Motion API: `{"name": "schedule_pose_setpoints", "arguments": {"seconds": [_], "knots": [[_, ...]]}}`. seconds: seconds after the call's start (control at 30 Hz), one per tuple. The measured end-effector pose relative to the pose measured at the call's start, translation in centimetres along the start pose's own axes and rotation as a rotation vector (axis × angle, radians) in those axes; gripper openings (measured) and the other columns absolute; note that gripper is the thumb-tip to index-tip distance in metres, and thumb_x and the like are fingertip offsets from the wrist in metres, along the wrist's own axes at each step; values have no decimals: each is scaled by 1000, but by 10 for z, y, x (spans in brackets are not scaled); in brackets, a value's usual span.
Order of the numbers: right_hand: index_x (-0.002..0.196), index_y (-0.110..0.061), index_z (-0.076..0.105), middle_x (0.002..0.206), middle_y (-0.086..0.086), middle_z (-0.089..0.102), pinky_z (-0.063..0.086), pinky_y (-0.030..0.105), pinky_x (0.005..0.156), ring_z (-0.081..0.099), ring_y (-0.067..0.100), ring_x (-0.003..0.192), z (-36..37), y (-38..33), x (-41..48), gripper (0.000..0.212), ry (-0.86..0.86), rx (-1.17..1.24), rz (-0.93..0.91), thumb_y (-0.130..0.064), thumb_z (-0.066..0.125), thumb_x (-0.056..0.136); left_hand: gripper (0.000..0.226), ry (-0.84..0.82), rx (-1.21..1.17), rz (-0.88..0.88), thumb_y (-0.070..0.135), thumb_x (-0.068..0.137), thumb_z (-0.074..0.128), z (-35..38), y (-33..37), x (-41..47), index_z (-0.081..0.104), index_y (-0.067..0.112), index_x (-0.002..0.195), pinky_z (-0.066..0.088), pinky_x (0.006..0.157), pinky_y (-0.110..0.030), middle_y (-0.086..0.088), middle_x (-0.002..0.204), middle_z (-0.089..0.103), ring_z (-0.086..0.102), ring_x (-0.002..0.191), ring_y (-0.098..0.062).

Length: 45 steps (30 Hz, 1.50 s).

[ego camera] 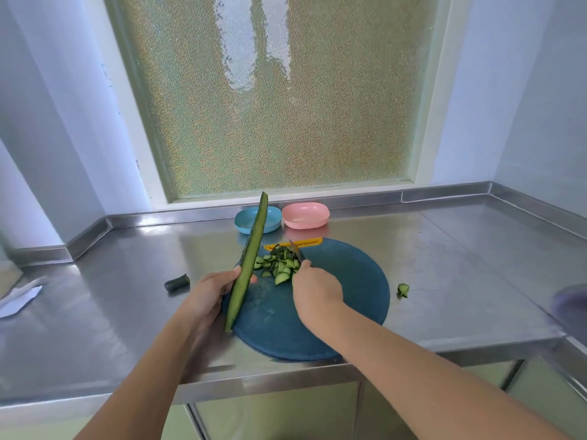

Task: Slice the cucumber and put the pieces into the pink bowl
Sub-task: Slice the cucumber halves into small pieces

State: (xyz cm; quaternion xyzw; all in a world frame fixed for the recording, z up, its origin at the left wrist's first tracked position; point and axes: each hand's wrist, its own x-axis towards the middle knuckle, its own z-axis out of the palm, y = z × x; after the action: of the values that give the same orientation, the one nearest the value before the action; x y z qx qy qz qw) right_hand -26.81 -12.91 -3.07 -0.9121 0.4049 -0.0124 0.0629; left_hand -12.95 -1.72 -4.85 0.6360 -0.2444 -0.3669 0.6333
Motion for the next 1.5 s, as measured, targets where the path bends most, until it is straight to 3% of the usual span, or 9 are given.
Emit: {"name": "schedule_pose_setpoints", "arguments": {"seconds": [0.13, 0.27, 0.33, 0.5, 0.73, 0.83, 0.97, 1.1, 1.5], "knots": [[136, 2, 36, 126, 19, 55, 46, 35, 77, 58, 33, 109, -19, 38, 1, 46, -24, 102, -1, 6, 44, 90, 26, 73, 127, 146, 19, 94, 52, 10, 15, -8, 72, 3, 91, 50, 82, -20, -9, 95, 73, 68, 92, -14], [103, 0, 56, 82, 20, 69, 52, 28, 55, 61, 24, 54, -24, 83, 6, 23, -90, 387, 40, 0, 39, 88, 22, 79, 439, 162, 22, 89, 62, 35, 38, -20, 75, 5, 82, 52, 71, -20, -8, 78, 73, 64, 67, -12], [93, 0, 55, 68, 17, 65, 49, 25, 48, 57, 22, 46, -24, 101, 7, 19, -118, 537, 63, 2, 36, 87, 26, 43, 671, 148, 25, 86, 63, 49, 41, -25, 74, 5, 74, 46, 64, -23, -7, 61, 66, 56, 57, -14], [110, 2, 50, 56, 8, 58, 45, 22, 39, 50, 14, 35, -23, 126, 7, 24, -148, 702, 95, 2, 36, 91, 34, -3, 912, 131, 28, 84, 59, 73, 27, -22, 65, 2, 63, 43, 63, -27, -1, 48, 55, 47, 49, -13], [95, 3, 61, 61, 17, 63, 49, 28, 49, 54, 22, 41, -48, 154, 10, 22, 59, 719, 166, 2, 40, 85, 36, -67, 1125, 204, 30, 88, 56, 75, 21, -22, 57, -2, 71, 32, 58, -28, -6, 60, 45, 40, 56, -15], [97, 4, 59, 71, 24, 67, 57, 40, 59, 59, 28, 50, -60, 163, 18, 21, 162, 719, 151, 0, 41, 87, 25, -90, 1275, 213, 32, 88, 57, 81, 16, -20, 67, 9, 87, 41, 64, -28, -7, 76, 62, 55, 68, -16], [109, 2, 57, 68, 20, 66, 52, 35, 55, 57, 28, 52, -65, 162, 25, 26, 73, 729, 96, 0, 41, 89, 23, -63, 1460, 212, 37, 86, 59, 84, 14, -14, 65, 19, 99, 45, 72, -26, 1, 92, 66, 59, 83, -17], [113, 2, 57, 61, 14, 60, 48, 29, 46, 52, 24, 44, -60, 159, 28, 28, 44, 751, 45, -1, 40, 90, 40, -20, 1598, 158, 43, 83, 61, 84, 15, -12, 61, 22, 118, 49, 87, -30, 3, 113, 65, 60, 102, -18], [124, -7, 53, 67, 14, 61, 47, 25, 42, 51, 20, 47, -67, 167, 38, 33, 47, 802, 36, -3, 40, 94, 43, -55, 1674, 159, 47, 78, 66, 93, 35, -4, 58, 22, 113, 49, 86, -33, 5, 111, 62, 59, 102, -18]]}}
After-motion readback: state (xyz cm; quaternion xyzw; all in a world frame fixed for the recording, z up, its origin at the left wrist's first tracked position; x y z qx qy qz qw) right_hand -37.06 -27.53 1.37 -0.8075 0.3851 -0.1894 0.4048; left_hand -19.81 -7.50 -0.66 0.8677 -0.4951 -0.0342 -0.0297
